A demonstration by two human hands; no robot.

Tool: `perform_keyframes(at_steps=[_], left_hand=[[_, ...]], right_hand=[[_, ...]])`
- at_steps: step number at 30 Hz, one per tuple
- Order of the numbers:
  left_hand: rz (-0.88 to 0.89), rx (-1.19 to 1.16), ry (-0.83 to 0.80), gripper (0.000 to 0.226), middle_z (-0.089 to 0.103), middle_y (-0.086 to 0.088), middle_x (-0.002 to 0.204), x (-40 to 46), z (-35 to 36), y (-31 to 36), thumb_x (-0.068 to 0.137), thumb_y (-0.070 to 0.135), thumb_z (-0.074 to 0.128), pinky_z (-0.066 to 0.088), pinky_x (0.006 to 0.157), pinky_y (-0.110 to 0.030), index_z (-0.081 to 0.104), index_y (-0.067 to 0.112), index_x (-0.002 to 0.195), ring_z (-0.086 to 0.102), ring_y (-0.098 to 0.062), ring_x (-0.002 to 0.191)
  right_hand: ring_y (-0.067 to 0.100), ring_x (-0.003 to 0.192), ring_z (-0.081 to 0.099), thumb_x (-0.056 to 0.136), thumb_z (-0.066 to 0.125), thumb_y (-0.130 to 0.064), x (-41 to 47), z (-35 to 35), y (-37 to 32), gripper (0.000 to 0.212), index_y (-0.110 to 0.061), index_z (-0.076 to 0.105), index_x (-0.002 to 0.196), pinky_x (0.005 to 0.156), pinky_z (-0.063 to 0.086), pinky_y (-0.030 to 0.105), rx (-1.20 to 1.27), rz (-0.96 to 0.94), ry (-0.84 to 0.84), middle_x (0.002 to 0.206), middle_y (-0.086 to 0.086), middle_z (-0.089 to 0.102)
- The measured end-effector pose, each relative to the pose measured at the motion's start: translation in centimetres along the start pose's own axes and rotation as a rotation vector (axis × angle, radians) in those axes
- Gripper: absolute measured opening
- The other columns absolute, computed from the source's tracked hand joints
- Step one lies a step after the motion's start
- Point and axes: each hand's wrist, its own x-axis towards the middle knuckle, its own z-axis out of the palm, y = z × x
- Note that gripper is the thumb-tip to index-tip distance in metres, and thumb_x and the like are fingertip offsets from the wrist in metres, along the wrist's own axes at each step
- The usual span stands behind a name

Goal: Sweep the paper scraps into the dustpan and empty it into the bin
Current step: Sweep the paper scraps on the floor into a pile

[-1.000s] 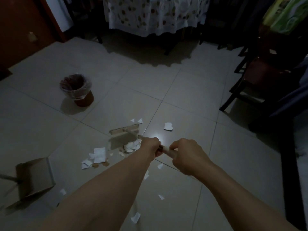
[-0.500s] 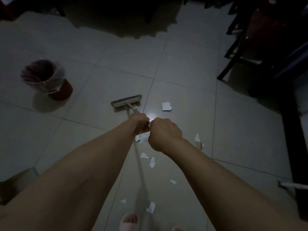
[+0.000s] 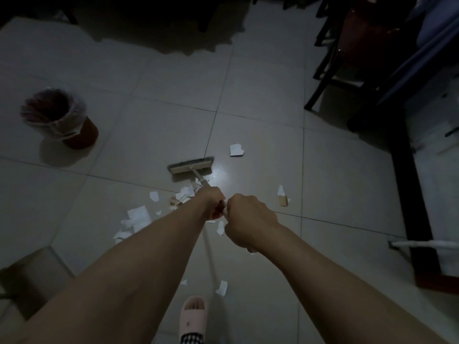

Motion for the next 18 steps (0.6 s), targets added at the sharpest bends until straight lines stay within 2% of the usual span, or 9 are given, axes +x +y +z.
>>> perform_keyframes(at_steps=[2, 3, 5, 7, 9, 11, 14, 16, 18], left_hand=[[0.006, -0.025, -0.012, 0.037, 0.048, -0.010, 0.065, -1.5, 0.7, -1.2, 0.098, 0.001, 0.036, 0.043, 0.058, -0.025, 0.042, 0.007, 0.062, 0.046, -0.016, 0.056], [0.006, -0.027, -0.028, 0.037, 0.047, -0.009, 0.064, -2.5, 1.1, -1.9, 0.099, 0.002, 0.035, 0.042, 0.057, -0.024, 0.042, 0.006, 0.062, 0.045, -0.015, 0.056], [0.001, 0.012, -0.035, 0.037, 0.044, -0.009, 0.064, -3.9, 1.9, -3.6, 0.100, 0.002, 0.032, 0.039, 0.047, -0.021, 0.041, 0.004, 0.064, 0.043, -0.015, 0.054], [0.010, 0.058, -0.033, 0.029, 0.046, -0.009, 0.063, -5.2, 2.8, -5.3, 0.097, -0.002, 0.037, 0.039, 0.034, -0.018, 0.045, 0.003, 0.070, 0.045, -0.014, 0.048], [0.000, 0.085, -0.024, 0.028, 0.049, -0.007, 0.047, -6.5, 3.6, -6.8, 0.094, -0.003, 0.042, 0.033, 0.029, -0.010, 0.045, 0.005, 0.066, 0.046, -0.010, 0.030], [-0.012, 0.096, -0.012, 0.038, 0.042, -0.004, 0.030, -8.1, 4.4, -8.3, 0.094, -0.002, 0.042, 0.029, 0.027, -0.006, 0.039, 0.007, 0.057, 0.038, -0.007, 0.016], [0.017, 0.130, -0.019, 0.038, 0.040, -0.008, 0.046, -10.0, 5.7, -10.0, 0.093, -0.007, 0.038, 0.026, 0.026, -0.006, 0.038, 0.006, 0.058, 0.039, -0.007, 0.021], [0.034, 0.126, -0.018, 0.038, 0.038, -0.006, 0.045, -10.8, 6.4, -10.8, 0.092, -0.007, 0.038, 0.026, 0.027, -0.008, 0.038, 0.007, 0.057, 0.038, -0.006, 0.022], [0.029, 0.116, -0.014, 0.037, 0.038, -0.007, 0.051, -11.7, 6.9, -11.1, 0.093, -0.004, 0.039, 0.028, 0.028, -0.010, 0.039, 0.008, 0.057, 0.041, -0.009, 0.033]], right_hand=[[0.028, 0.091, 0.063, 0.088, 0.052, -0.004, -2.0, 0.4, 0.5, 0.041, -0.008, 0.048, 0.128, 0.073, 0.048, 0.032, 0.006, -0.009, -0.021, 0.109, 0.012, 0.058], [0.029, 0.093, 0.065, 0.088, 0.052, -0.003, -3.0, 0.6, 0.8, 0.046, -0.008, 0.045, 0.133, 0.075, 0.050, 0.032, 0.010, -0.013, -0.028, 0.113, 0.012, 0.058], [0.028, 0.085, 0.064, 0.087, 0.051, -0.002, -5.0, 1.2, 1.7, 0.051, -0.007, 0.041, 0.137, 0.075, 0.053, 0.033, 0.016, -0.015, -0.038, 0.114, 0.012, 0.059], [0.024, 0.072, 0.057, 0.088, 0.051, -0.001, -6.9, 1.9, 2.8, 0.046, -0.006, 0.044, 0.133, 0.074, 0.054, 0.033, 0.009, -0.018, -0.040, 0.111, 0.011, 0.059], [0.023, 0.067, 0.054, 0.089, 0.052, -0.003, -8.5, 2.6, 3.9, 0.039, -0.007, 0.048, 0.128, 0.070, 0.054, 0.032, -0.004, -0.024, -0.038, 0.111, 0.011, 0.059], [0.023, 0.065, 0.056, 0.090, 0.052, -0.005, -10.2, 3.4, 4.9, 0.034, -0.008, 0.050, 0.124, 0.067, 0.054, 0.032, -0.007, -0.022, -0.032, 0.105, 0.011, 0.059], [0.024, 0.065, 0.060, 0.091, 0.052, -0.008, -12.2, 4.5, 6.2, 0.029, -0.009, 0.052, 0.120, 0.070, 0.059, 0.033, 0.009, -0.005, -0.015, 0.087, 0.007, 0.053], [0.024, 0.068, 0.060, 0.091, 0.052, -0.012, -13.3, 4.8, 7.1, 0.026, -0.011, 0.054, 0.117, 0.073, 0.059, 0.035, 0.027, -0.005, 0.014, 0.087, 0.006, 0.052], [0.022, 0.062, 0.058, 0.092, 0.052, -0.016, -14.1, 4.6, 7.8, 0.021, -0.011, 0.057, 0.112, 0.071, 0.058, 0.034, 0.040, -0.012, 0.050, 0.080, 0.005, 0.052]])
